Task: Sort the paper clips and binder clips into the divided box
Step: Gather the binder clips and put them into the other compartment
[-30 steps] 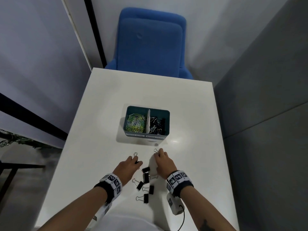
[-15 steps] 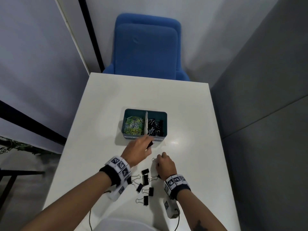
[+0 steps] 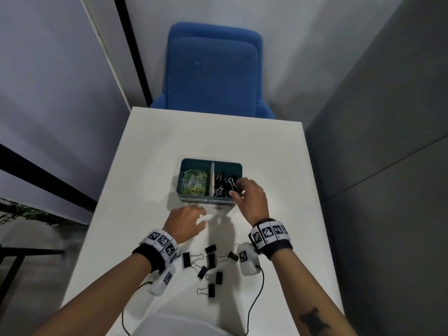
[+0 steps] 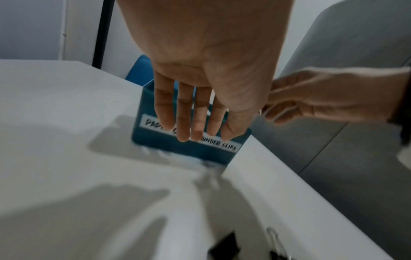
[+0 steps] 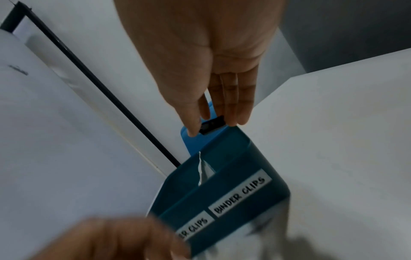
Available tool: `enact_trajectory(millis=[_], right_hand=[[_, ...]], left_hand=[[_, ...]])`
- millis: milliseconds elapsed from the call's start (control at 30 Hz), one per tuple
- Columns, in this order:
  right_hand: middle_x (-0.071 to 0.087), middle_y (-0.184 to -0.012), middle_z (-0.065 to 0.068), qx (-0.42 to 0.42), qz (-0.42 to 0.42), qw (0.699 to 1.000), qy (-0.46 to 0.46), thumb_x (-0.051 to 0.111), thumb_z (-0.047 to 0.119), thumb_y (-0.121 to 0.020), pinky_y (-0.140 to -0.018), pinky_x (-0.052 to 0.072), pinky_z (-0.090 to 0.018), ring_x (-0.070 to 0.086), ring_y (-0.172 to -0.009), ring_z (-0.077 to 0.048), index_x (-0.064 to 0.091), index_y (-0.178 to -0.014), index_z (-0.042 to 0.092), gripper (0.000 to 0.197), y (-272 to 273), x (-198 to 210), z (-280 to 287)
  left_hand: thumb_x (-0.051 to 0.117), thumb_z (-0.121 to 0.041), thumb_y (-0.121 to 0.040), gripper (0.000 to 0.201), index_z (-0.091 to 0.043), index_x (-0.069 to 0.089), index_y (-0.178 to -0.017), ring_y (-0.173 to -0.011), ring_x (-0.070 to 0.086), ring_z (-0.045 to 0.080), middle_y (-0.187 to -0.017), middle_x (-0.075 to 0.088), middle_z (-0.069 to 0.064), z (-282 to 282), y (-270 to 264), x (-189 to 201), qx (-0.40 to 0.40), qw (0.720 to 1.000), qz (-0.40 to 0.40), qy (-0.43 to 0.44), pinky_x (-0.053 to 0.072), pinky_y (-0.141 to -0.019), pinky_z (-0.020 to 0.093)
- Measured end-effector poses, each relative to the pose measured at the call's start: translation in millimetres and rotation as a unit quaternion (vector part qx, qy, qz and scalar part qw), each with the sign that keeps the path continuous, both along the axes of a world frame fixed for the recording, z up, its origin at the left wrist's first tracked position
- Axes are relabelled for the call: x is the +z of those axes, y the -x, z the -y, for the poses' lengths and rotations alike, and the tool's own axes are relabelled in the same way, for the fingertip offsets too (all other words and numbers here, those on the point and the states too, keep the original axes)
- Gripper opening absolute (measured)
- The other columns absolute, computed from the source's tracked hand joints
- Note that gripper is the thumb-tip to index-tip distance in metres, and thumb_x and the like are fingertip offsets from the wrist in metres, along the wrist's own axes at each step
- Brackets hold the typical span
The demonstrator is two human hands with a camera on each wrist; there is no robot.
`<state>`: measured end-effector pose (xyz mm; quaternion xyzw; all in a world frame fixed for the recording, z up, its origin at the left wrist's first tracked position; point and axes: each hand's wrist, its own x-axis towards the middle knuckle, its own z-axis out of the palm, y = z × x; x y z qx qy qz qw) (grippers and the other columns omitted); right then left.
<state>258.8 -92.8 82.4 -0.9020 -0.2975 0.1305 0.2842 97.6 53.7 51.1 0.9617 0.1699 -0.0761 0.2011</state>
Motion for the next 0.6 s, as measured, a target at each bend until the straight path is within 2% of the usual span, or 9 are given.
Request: enact_trajectory(millis=[133,233,300,400,500,600], right_hand=[[0.057,-0.11,-0.003,-0.011,-0.009,1.0,-0.005,0.062,0.037,-0.091,-0.071,0.042,-0.029,0.059,-0.089,-0.022,0.049,-0.129,0.019,0.044,5.1,-4.4,7.0],[0.056,-0.117,-0.007,0.047,-0.023,0.995,0.089,0.059,0.036,-0.093,-0.074,0.045,-0.032,0.06,-0.099,-0.025,0.049,-0.129,0.018,0.042,23.0,-25.7,31.5],[0.051,-0.125,-0.008,0.105,-0.058,0.974,0.19,0.06,0.044,-0.09,-0.081,0.048,-0.034,0.057,-0.105,-0.025,0.048,-0.133,0.022,0.05,37.8,-43.9,51.3],[0.037,-0.132,-0.007,0.172,-0.104,0.935,0.293,0.069,0.061,-0.074,-0.087,0.051,-0.041,0.047,-0.114,-0.026,0.039,-0.135,0.031,0.075,62.7,-67.9,75.8],[0.026,-0.14,-0.006,0.2,-0.102,0.925,0.305,0.077,0.067,-0.058,-0.083,0.052,-0.043,0.036,-0.121,-0.027,0.027,-0.136,0.034,0.098,90.0,-82.3,88.9],[0.018,-0.147,-0.008,0.225,-0.08,0.923,0.301,0.078,0.069,-0.054,-0.083,0.053,-0.045,0.03,-0.126,-0.029,0.013,-0.144,0.032,0.118,115.5,-90.7,90.3]], left_hand=[[0.052,-0.049,-0.089,0.051,-0.026,0.044,-0.134,-0.113,0.055,0.019,-0.128,0.052,-0.003,-2.2,41.8,-24.3,-0.001,0.991,-0.136,-0.002,0.046,-0.085,0.034],[0.055,-0.065,-0.082,0.078,-0.022,0.029,-0.142,-0.115,0.049,0.022,-0.135,0.038,0.002,-3.3,70.3,-42.0,-0.006,0.977,-0.212,0.023,0.045,-0.084,0.035],[0.057,-0.07,-0.075,0.093,-0.02,0.021,-0.145,-0.121,0.041,0.023,-0.143,0.026,0.006,0.9,84.5,-50.8,-0.004,0.973,-0.227,0.043,0.045,-0.088,0.036],[0.061,-0.071,-0.072,0.109,-0.018,0.008,-0.151,-0.137,0.023,0.025,-0.155,0.007,0.009,14.5,97.3,-58.1,-0.022,0.973,-0.226,0.041,0.041,-0.101,0.039],[0.064,-0.069,-0.071,0.116,-0.02,-0.003,-0.152,-0.143,0.01,0.028,-0.159,-0.004,0.008,29.1,101.9,-66.5,-0.049,0.976,-0.209,0.044,0.037,-0.105,0.041],[0.067,-0.052,-0.08,0.105,-0.019,-0.002,-0.152,-0.142,0.014,0.031,-0.158,-0.002,0.012,40.1,98.9,-69.9,-0.07,0.976,-0.201,0.038,0.041,-0.102,0.038]])
